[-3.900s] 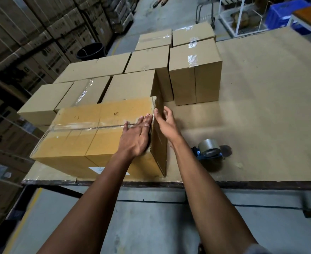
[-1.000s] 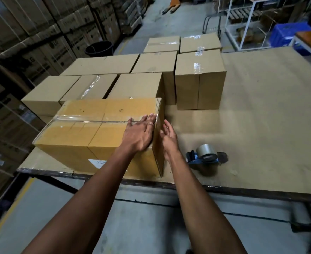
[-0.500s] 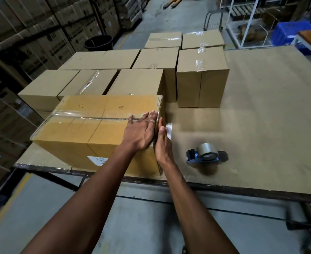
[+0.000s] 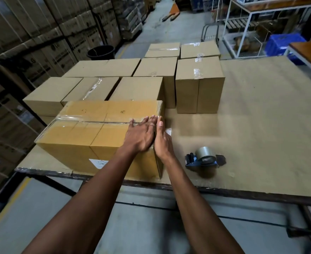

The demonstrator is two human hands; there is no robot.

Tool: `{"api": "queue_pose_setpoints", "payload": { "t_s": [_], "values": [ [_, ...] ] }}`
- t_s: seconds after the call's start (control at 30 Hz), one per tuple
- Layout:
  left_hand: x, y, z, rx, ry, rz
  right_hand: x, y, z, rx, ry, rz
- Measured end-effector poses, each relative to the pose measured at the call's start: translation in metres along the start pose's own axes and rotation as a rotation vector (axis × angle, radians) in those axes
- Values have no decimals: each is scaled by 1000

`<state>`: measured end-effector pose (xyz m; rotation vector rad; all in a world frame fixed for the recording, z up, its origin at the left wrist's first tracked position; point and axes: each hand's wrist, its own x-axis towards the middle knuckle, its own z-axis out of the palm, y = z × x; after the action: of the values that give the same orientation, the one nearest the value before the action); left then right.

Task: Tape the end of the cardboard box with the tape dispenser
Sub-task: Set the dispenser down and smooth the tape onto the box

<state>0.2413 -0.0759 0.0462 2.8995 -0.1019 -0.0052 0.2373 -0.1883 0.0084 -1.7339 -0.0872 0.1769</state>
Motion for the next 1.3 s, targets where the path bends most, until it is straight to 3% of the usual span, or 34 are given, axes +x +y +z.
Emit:
{"api": "queue_pose_setpoints", "payload": {
  "t_s": [0.23, 0.57, 0.8, 1.2, 1.3],
  "values": [
    [1, 1, 4, 20, 33, -17, -5, 20, -6, -42, -21, 120],
    [-3, 3, 5, 41, 75, -5, 7, 0, 7, 109, 124, 23],
    [1, 8, 9, 34, 93, -45, 9, 3, 1, 53, 101, 8],
    [-5, 13, 6, 113, 90, -319, 3, -5, -8, -40, 48, 82],
    [-12, 13, 7, 80, 181, -174, 4, -8, -13, -55, 52, 117]
  ]
}}
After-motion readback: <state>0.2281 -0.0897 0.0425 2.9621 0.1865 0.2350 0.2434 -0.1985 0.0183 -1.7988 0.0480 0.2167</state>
